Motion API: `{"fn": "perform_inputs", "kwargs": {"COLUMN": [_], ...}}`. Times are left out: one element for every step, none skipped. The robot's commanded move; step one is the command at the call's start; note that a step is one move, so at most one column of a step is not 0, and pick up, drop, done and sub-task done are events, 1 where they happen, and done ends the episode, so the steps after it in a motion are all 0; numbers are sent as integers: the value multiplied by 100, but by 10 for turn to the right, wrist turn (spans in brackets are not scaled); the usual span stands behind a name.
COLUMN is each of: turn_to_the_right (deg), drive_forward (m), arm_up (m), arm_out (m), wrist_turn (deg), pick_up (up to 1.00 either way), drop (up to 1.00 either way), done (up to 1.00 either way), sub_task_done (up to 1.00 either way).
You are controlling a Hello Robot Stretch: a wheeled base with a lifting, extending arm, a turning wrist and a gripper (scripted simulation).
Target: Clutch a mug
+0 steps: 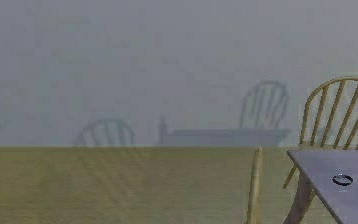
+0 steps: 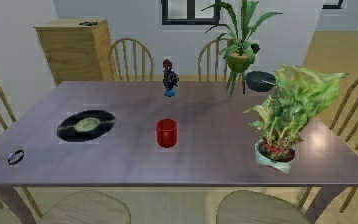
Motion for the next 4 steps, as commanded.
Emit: {"fn": "perform_inputs", "kwargs": {"turn_to_the_right": [0,0,0,0], "drive_forward": [0,0,0,0], "arm_up": [50,38,0,0], "arm_out": [0,0,42,0], "wrist_turn": [0,0,0,450], "pick_up": [0,0,0,0], "drop": [0,0,0,0], "done": [0,0,0,0], "sub_task_done": [0,0,0,0]}}
